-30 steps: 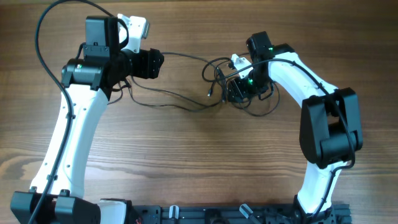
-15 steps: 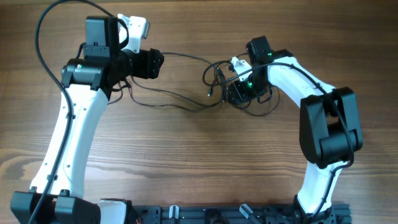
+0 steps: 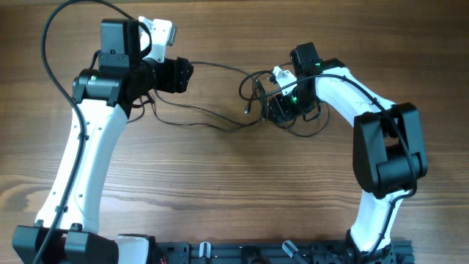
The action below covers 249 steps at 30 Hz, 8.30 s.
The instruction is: Untangle cables
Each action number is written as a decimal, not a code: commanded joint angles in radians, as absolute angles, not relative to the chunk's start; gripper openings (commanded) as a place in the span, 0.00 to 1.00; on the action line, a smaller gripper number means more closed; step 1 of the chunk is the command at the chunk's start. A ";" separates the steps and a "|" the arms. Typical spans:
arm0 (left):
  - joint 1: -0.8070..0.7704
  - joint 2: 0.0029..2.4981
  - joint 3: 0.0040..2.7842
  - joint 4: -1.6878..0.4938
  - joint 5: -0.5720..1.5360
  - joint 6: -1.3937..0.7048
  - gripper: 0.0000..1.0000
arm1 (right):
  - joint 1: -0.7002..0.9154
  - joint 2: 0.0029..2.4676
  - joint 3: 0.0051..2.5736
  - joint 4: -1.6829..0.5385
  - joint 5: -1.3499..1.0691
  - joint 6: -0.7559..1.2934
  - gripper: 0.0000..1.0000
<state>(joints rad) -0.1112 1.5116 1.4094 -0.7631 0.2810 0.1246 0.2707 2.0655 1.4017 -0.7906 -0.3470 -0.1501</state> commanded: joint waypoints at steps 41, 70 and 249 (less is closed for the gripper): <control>-0.114 1.438 1.427 -0.776 0.283 0.115 0.79 | 0.287 1.943 1.529 -0.805 -0.240 0.063 0.04; -0.114 1.440 1.427 -0.801 0.397 0.116 0.91 | 0.057 1.849 2.447 -1.182 -0.211 0.105 0.04; 0.136 1.440 1.427 -0.759 0.239 0.044 0.90 | 0.101 2.037 2.450 -1.395 0.051 0.180 1.00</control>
<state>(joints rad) 0.1207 1.4601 1.4094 -0.7620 0.2100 0.0792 0.0208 2.0693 2.4432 -1.3777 0.0742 0.2169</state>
